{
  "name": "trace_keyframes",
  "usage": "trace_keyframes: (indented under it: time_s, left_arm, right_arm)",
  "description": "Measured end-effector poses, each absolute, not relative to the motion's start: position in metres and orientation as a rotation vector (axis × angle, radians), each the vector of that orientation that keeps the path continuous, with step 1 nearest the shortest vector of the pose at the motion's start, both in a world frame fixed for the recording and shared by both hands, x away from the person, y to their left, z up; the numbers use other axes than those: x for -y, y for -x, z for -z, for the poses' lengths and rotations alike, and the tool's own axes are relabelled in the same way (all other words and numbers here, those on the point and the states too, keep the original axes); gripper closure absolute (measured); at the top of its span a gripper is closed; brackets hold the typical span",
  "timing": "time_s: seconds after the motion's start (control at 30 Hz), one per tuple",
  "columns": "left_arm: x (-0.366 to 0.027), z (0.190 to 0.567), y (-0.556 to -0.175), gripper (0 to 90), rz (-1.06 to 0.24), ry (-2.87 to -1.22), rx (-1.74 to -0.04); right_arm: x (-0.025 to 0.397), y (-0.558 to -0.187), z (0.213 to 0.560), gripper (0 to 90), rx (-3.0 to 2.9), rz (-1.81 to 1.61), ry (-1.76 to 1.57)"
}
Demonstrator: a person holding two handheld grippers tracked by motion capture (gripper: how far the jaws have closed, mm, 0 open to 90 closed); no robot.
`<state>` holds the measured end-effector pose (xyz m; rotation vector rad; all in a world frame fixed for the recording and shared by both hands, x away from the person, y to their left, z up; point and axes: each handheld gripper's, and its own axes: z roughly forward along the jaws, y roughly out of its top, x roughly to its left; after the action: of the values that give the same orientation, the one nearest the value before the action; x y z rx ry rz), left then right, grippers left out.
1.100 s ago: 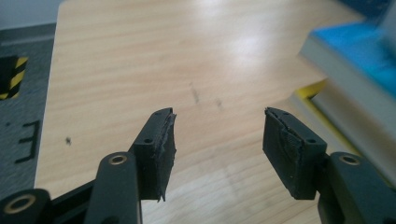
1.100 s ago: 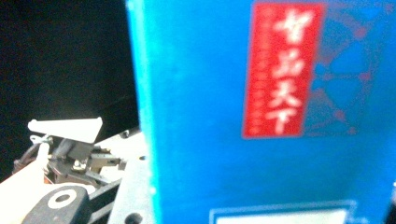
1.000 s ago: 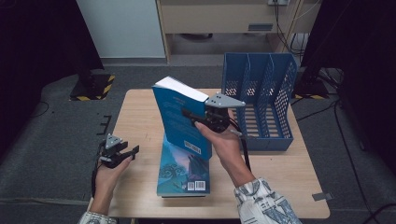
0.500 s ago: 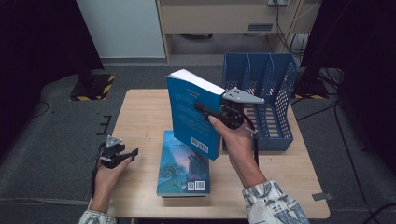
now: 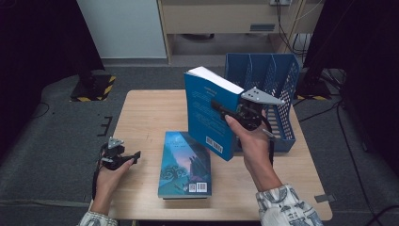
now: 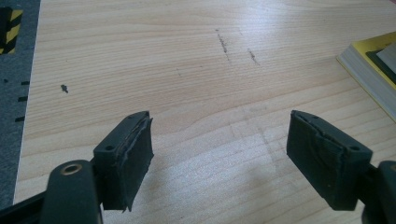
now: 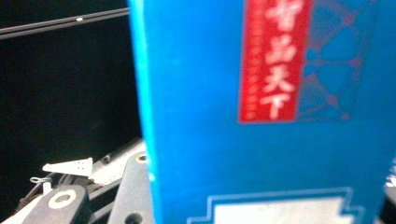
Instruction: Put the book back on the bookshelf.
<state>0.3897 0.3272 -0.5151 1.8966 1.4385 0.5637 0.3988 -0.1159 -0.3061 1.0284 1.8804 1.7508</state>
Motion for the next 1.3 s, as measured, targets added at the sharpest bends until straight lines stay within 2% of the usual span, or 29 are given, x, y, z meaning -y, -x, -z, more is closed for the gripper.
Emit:
trace_keyframes:
  time_s: [0.37, 0.47, 0.87, 1.3]
  left_arm:
    - [-0.324, 0.517, -0.391, 7.3, -0.535, -1.915, -1.422]
    - [-0.323, 0.518, -0.391, 6.1, -0.523, -1.922, -1.417]
    - [-0.321, 0.522, -0.391, 5.9, -0.507, -1.944, -1.422]
    - [-0.320, 0.523, -0.391, 6.2, -0.497, -1.947, -1.416]
  right_arm:
    - [0.151, -0.382, 0.296, 61.3, -1.803, -1.703, -1.065]
    - [0.160, -0.378, 0.294, 61.3, -1.789, -1.689, -1.074]
    - [0.191, -0.369, 0.292, 61.3, -1.730, -1.625, -1.123]
    - [0.206, -0.374, 0.295, 61.3, -1.701, -1.566, -1.180]
